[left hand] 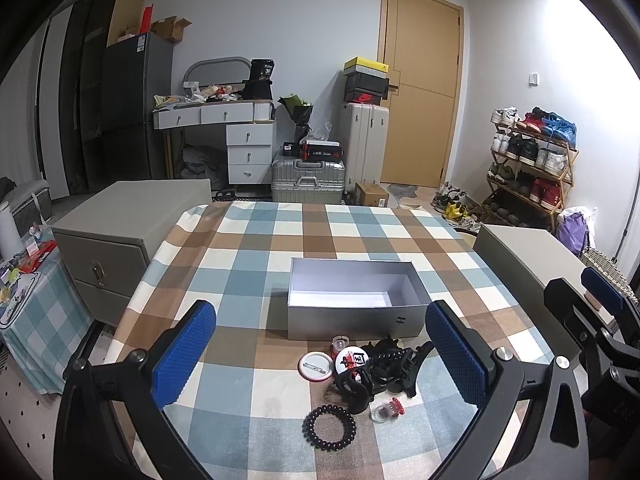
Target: Organize jewelry
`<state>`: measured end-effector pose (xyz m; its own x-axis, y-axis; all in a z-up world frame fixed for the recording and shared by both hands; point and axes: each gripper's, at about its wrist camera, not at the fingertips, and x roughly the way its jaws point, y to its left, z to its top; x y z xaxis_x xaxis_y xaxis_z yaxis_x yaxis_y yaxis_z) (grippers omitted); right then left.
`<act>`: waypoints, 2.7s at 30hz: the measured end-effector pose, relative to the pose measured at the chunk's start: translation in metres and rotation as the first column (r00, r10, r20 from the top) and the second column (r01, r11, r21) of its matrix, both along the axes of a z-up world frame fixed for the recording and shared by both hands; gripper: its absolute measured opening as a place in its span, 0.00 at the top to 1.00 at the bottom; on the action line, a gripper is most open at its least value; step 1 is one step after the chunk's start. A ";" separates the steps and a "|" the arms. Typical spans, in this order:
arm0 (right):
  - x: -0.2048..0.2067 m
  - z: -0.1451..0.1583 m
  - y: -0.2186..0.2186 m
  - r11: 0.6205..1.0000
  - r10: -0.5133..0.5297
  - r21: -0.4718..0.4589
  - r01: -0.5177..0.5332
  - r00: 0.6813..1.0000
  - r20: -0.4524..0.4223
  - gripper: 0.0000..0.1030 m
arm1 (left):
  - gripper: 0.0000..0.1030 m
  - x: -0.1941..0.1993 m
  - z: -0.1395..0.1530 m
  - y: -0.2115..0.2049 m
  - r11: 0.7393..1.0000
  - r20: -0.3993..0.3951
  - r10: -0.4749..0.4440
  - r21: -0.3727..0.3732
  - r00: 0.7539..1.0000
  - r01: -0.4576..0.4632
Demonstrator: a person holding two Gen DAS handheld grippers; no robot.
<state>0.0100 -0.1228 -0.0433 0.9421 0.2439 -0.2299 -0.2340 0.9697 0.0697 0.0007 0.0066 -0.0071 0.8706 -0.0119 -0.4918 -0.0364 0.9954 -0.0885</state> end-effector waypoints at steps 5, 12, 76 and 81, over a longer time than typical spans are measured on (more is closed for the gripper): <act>-0.004 0.003 0.004 1.000 0.012 -0.012 -0.012 1.000 0.018 0.00 | 0.01 -0.001 0.000 0.003 1.000 0.003 0.011 -0.012 1.000 -0.011; -0.001 0.002 0.001 1.000 0.012 0.001 -0.012 1.000 0.007 0.00 | 0.01 -0.001 -0.002 0.005 1.000 0.000 0.008 -0.008 1.000 -0.008; 0.070 -0.114 0.111 0.873 0.354 -0.194 -0.447 0.855 -0.379 0.50 | 0.01 0.032 -0.103 0.088 0.990 -0.270 0.129 -0.023 0.954 -0.140; 0.074 -0.119 0.116 0.869 0.332 -0.219 -0.443 0.852 -0.405 0.77 | 0.01 0.032 -0.105 0.087 0.991 -0.280 0.114 -0.033 0.953 -0.128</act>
